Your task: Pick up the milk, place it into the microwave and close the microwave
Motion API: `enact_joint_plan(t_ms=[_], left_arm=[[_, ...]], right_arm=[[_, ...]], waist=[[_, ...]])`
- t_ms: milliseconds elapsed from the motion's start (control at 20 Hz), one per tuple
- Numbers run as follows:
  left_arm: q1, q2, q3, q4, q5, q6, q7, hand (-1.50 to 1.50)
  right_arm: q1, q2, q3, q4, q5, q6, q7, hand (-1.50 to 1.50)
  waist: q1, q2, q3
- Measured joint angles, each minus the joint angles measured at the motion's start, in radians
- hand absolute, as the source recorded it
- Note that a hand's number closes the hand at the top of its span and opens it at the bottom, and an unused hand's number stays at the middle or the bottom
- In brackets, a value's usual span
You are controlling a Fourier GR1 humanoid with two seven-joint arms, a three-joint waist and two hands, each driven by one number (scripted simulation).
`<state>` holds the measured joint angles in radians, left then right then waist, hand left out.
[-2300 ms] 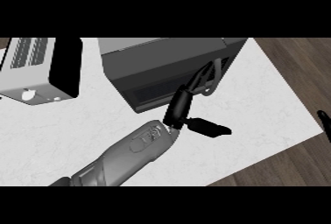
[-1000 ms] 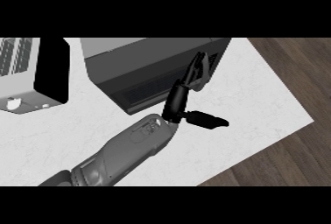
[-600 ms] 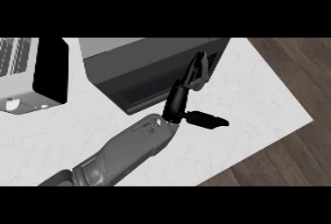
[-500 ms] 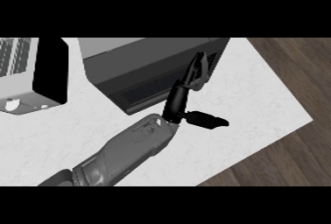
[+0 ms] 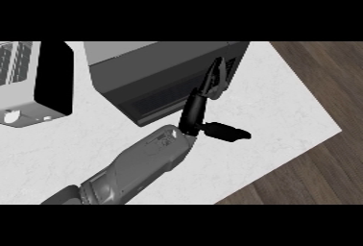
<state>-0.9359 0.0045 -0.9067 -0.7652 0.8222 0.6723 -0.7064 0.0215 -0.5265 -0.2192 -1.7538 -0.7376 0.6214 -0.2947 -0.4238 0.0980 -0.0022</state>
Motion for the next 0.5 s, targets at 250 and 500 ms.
enact_joint_plan(t_ms=[250, 500], left_arm=[[-0.001, -0.001, -0.003, 0.002, 0.027, -0.003, -0.013, 1.5], [-0.002, 0.037, -0.017, 0.011, 0.026, -0.01, -0.022, -1.5]], right_arm=[[-0.007, -0.006, 0.003, -0.002, -0.022, 0.005, 0.009, -1.5], [-0.014, -0.017, 0.001, -0.002, -0.04, 0.002, 0.024, -1.5]], waist=[[-0.004, 0.0, 0.0], [0.011, -0.008, 0.004]])
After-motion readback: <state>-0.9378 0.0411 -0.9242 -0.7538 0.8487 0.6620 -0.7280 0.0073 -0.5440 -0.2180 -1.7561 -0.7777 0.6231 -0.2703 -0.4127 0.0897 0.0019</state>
